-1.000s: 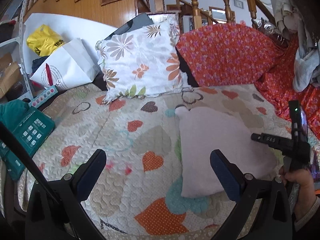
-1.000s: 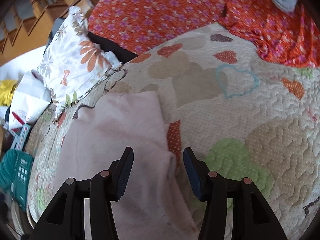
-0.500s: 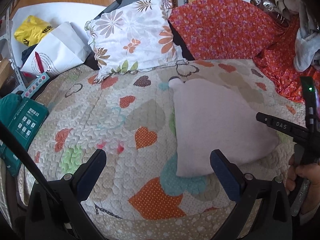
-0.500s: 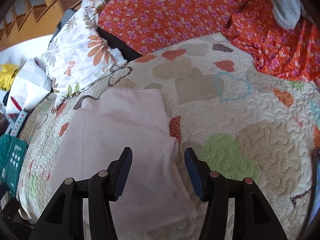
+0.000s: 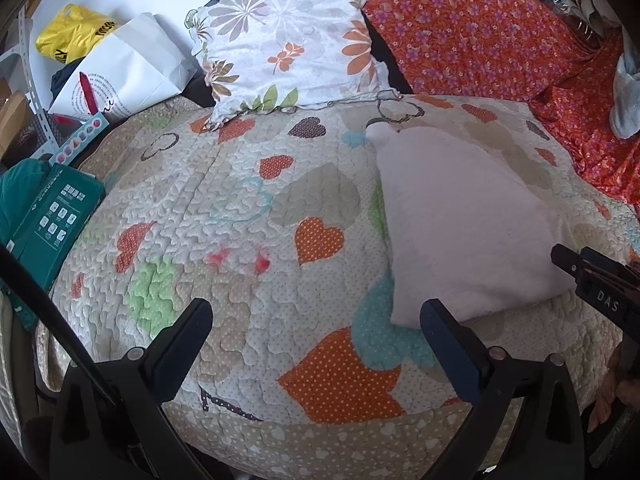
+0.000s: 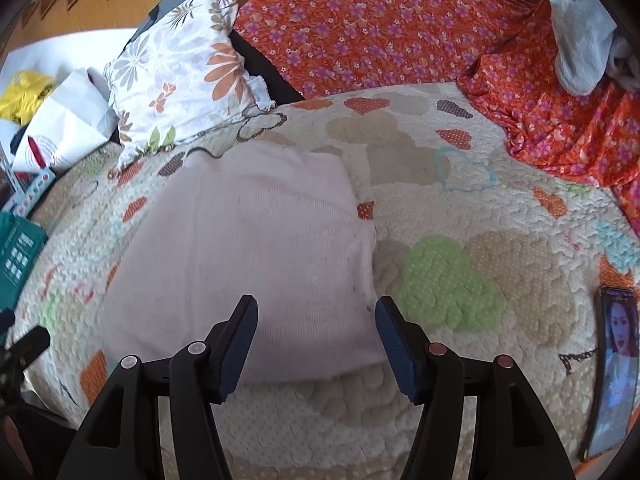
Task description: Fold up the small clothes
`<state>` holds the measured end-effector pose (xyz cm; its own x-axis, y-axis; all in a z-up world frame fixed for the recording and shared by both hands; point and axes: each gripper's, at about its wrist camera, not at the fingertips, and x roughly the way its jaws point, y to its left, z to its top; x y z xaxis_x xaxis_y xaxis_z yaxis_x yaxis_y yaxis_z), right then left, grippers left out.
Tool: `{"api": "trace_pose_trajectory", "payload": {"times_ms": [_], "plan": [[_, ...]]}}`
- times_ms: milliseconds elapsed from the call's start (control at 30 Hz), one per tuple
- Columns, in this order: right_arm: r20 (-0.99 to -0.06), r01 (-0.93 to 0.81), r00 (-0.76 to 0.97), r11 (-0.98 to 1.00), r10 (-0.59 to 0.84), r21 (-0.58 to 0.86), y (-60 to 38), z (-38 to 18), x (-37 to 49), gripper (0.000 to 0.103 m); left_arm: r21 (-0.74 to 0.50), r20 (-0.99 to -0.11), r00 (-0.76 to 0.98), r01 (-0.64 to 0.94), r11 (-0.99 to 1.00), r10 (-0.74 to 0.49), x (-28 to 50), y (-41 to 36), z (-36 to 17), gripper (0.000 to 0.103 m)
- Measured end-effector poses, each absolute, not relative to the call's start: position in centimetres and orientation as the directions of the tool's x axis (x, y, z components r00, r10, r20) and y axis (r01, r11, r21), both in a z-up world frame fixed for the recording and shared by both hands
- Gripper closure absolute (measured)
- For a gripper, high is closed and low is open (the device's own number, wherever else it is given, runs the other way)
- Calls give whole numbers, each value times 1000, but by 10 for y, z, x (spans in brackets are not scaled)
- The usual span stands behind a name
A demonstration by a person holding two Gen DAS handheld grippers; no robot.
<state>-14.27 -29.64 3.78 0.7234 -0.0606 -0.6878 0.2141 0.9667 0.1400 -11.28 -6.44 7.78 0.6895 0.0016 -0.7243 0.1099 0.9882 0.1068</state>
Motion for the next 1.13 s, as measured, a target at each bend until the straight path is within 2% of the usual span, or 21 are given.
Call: {"api": "trace_pose_trajectory", "payload": {"times_ms": [200,1133], "plan": [[-684,193,721,980,-107,51,-282,33,-144,35,122,-741,671,92,988,29,-111,-61,69,0],[-686,183,719,982,-109,35,-279,27,-143,31,124,-769,638,93,988,36,-106,-62,54,0]]}}
